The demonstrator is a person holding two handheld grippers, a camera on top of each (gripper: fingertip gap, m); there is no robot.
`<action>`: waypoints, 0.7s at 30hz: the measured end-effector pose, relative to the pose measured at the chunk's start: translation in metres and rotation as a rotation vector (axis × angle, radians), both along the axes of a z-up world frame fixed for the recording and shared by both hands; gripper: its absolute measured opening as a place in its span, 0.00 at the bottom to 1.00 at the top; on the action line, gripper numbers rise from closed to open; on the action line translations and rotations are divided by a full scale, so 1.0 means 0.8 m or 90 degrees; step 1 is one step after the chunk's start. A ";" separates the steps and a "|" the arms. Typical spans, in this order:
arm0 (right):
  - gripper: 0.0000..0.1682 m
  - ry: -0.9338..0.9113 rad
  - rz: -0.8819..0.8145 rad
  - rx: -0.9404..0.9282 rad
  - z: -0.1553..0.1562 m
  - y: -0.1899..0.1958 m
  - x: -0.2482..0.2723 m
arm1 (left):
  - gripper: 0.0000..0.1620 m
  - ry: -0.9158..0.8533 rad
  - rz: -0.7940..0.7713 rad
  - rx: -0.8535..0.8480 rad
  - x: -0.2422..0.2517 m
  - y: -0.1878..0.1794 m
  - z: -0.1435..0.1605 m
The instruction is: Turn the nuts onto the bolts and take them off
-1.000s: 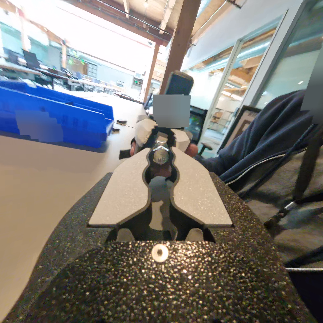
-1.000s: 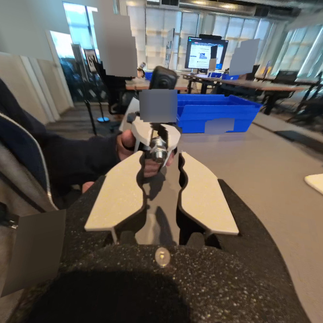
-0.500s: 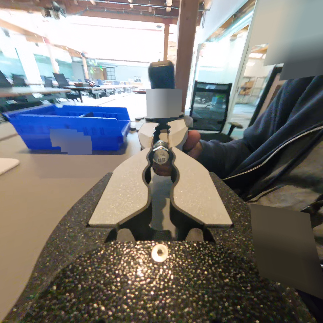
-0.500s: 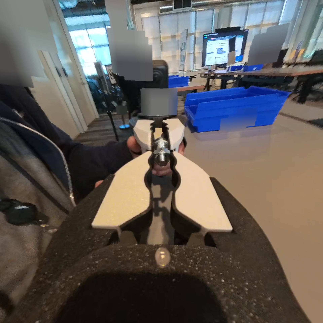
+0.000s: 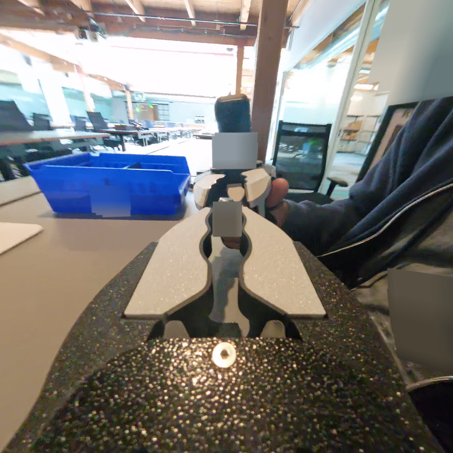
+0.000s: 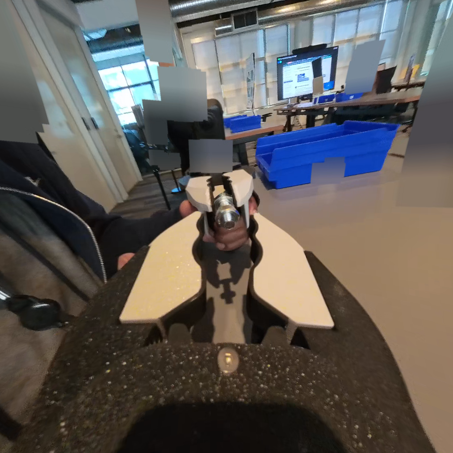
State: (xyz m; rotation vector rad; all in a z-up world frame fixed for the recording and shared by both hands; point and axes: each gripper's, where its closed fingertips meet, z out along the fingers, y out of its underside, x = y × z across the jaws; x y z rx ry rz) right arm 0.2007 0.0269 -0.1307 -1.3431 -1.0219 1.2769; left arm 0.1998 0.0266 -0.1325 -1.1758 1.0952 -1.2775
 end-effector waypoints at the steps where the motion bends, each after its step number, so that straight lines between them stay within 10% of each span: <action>1: 0.20 0.005 0.008 -0.017 0.000 0.000 0.000 | 0.11 0.004 0.007 0.017 0.000 -0.001 0.000; 8: 0.10 -0.006 0.059 -0.063 -0.008 -0.009 -0.007 | 0.11 0.019 0.026 0.099 0.003 -0.008 0.001; 17: 0.10 -0.126 -0.090 0.265 -0.013 -0.004 -0.006 | 0.11 0.001 -0.066 -0.087 0.003 -0.008 -0.003; 21: 0.15 -0.103 -0.080 0.213 -0.010 -0.004 -0.007 | 0.11 -0.003 -0.035 -0.033 0.003 -0.007 0.000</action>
